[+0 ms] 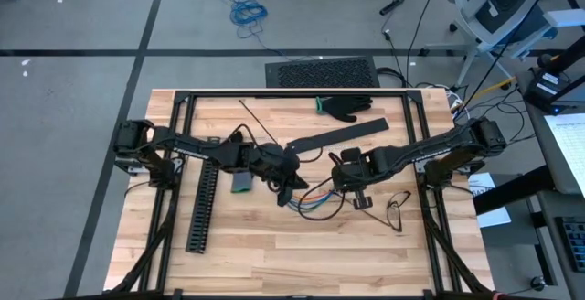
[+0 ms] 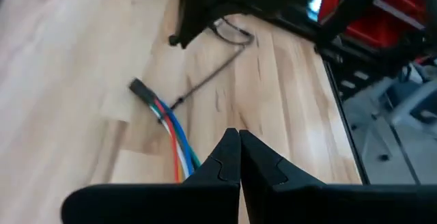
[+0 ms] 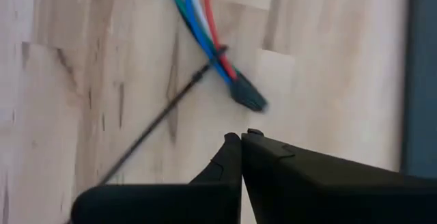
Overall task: Ziptie cables
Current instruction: Wrap the cable wires with the black zip tie
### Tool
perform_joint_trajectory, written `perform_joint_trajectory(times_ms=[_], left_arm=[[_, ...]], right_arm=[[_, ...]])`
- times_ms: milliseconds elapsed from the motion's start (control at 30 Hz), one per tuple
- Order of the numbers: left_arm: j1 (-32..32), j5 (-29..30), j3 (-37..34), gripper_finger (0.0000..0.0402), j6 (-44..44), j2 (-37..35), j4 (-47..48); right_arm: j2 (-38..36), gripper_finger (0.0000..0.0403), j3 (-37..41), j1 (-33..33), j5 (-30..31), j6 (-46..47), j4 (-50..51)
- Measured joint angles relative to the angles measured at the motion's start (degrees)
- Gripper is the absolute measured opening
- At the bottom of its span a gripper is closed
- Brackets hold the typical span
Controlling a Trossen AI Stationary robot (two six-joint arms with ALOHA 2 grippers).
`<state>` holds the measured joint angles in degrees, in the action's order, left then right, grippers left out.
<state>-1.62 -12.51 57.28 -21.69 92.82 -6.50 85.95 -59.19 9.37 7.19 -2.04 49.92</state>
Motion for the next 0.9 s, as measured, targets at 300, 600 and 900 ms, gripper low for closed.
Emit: perform_joint_trajectory(times_ms=[300, 600, 900], left_arm=[[-4.35, 1.85, 0.00, 0.0005, 2.75, 0.00, 12.58], [-8.38, 8.41, -0.04, 0.0005, 0.58, 0.00, 14.12], [-12.66, 14.82, -1.75, 0.0005, -4.12, 0.00, 16.94]], right_arm=[[0.95, 0.0065, 5.73, -1.55, -0.24, -8.06, -12.53], [8.45, 0.0160, 5.56, -4.15, -5.01, -17.33, -13.80], [11.36, 0.0139, 5.08, -3.02, -5.66, -19.27, -15.87]])
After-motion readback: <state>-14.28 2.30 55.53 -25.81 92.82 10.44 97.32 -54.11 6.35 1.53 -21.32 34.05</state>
